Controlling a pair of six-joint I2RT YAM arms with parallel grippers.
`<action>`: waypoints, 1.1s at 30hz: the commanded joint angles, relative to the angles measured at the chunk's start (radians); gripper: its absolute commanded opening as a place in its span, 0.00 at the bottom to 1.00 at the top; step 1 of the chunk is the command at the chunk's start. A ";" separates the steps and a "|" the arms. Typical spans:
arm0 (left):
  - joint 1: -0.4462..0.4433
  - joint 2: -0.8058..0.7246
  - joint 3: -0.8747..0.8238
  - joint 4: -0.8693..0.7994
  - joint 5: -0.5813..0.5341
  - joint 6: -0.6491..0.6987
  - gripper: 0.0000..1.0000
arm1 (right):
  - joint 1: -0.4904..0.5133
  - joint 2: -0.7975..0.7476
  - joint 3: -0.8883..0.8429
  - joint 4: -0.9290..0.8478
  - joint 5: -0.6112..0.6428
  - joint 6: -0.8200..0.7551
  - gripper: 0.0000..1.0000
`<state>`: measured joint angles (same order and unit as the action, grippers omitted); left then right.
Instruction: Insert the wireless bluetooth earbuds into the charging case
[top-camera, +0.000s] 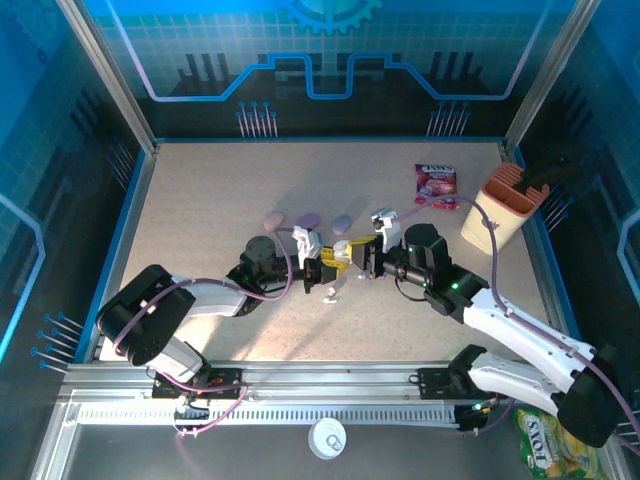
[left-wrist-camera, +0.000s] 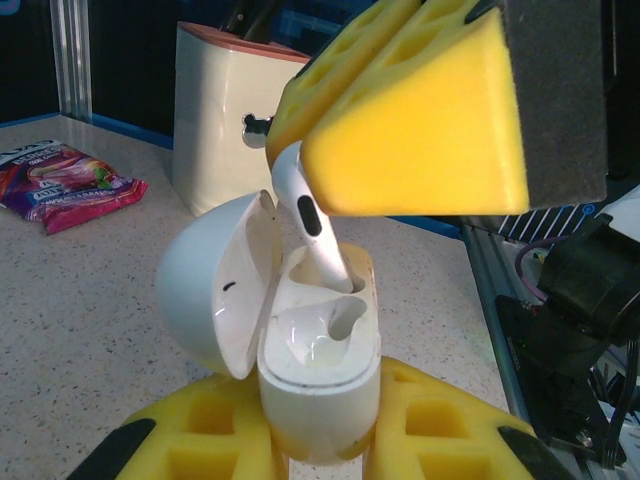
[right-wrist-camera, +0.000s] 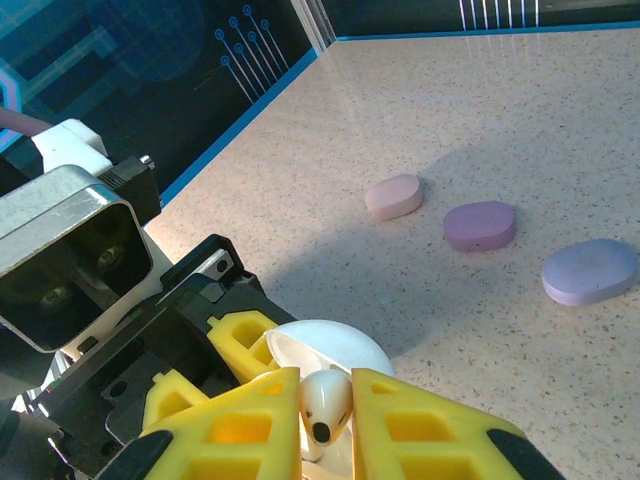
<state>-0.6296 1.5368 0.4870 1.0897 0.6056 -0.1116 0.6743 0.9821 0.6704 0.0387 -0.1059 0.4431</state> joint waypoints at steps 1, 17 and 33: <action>-0.005 0.002 0.043 0.029 -0.012 -0.026 0.10 | 0.015 0.003 -0.017 -0.003 -0.007 -0.019 0.16; -0.005 -0.016 0.062 -0.013 -0.007 -0.026 0.10 | 0.014 -0.035 -0.045 -0.036 0.028 0.004 0.32; -0.002 -0.036 0.024 -0.010 -0.028 0.003 0.10 | -0.053 -0.099 -0.032 -0.062 0.028 0.085 0.63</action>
<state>-0.6323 1.5288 0.5140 1.0447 0.5903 -0.1291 0.6342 0.9005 0.6327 -0.0109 -0.0799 0.5087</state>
